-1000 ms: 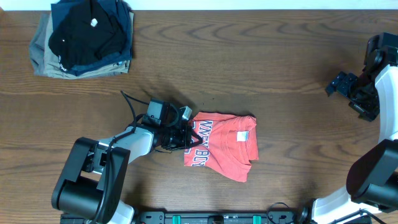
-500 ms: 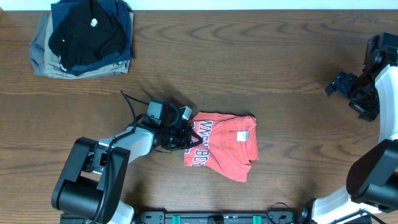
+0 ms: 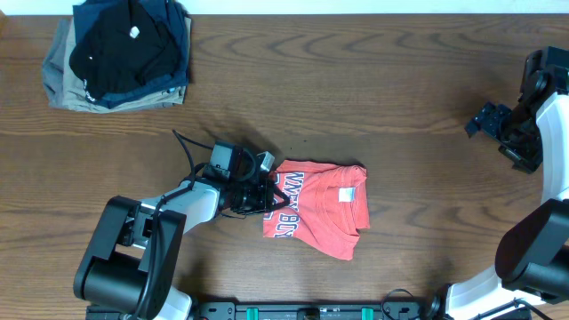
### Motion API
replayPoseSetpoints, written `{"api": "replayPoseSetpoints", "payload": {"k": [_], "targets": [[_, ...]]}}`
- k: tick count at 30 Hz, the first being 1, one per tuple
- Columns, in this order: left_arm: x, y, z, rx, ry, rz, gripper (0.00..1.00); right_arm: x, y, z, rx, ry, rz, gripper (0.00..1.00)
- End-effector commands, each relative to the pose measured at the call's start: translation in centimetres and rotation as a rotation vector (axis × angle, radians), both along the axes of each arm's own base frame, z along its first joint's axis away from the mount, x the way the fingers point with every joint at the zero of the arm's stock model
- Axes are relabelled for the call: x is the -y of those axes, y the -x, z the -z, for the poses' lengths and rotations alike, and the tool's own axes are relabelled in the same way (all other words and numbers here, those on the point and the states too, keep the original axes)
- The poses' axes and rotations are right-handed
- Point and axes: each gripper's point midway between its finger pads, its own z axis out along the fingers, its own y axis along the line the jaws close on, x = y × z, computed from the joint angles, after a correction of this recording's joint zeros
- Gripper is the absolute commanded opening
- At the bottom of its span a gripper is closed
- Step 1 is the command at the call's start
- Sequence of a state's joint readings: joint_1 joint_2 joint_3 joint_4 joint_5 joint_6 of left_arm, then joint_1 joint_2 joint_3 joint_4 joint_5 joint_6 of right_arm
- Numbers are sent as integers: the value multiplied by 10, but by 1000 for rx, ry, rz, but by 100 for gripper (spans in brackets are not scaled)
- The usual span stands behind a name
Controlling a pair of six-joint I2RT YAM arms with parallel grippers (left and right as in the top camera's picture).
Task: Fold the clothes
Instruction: 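Hold the coral shirt's left edge firmly with the left gripper, then lift the folded coral shirt and carry it toward the top-left clothes stack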
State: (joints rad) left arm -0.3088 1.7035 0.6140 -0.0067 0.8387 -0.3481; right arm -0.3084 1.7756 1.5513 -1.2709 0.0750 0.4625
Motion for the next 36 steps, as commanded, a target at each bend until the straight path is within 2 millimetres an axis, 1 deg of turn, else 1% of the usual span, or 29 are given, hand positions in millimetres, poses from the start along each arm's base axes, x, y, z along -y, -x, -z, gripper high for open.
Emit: {"api": "replayPoseSetpoints", "payload": {"k": [1,30,33,36], "targets": [[-12,0,18,-16,-100,-40,6,2,0,-4,10,7,-3,99],[-12,-1,18,-21,-98,-45,6,2,0,-4,10,7,-3,99],[-12,-5,16,-14,-96,-48,6,2,0,-4,10,7,-3,99],[-15,-15,9,-21,-99,-66,6,2,0,-4,10,7,-3,99]]}}
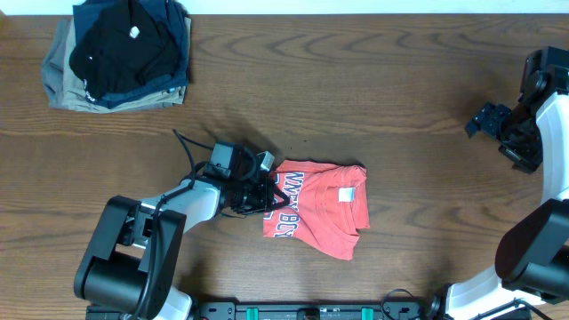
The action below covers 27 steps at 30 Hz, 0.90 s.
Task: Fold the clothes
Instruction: 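Lift the folded coral shirt and carry it toward the top-left clothes stack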
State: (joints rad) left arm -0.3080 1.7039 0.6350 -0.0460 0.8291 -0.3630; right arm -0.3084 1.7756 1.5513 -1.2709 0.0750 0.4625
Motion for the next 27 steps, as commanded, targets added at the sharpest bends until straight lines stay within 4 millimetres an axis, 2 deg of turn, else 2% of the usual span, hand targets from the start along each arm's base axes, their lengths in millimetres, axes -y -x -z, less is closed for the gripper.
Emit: {"api": "replayPoseSetpoints", "payload": {"k": [1,4,9,16,22,27], "targets": [[-16,-18,7,6,-88,-55,6,2,0,-4,10,7,-3,99],[-26,-35,-6,30,-110,-44,6,2,0,-4,10,7,-3,99],[-66,-77,-27,103,-305,-79,6,2,0,-4,10,7,-3,99],[-116,-154,-84,330,-462,-178,6,2,0,-4,10,7,-3,99],[-155,-203,-130,535,-598,-233,6,2,0,-4,10,7,-3,99],[-179,-236,-155,687,-643,-307,6,2,0,-4,10,7,-3,99]]}}
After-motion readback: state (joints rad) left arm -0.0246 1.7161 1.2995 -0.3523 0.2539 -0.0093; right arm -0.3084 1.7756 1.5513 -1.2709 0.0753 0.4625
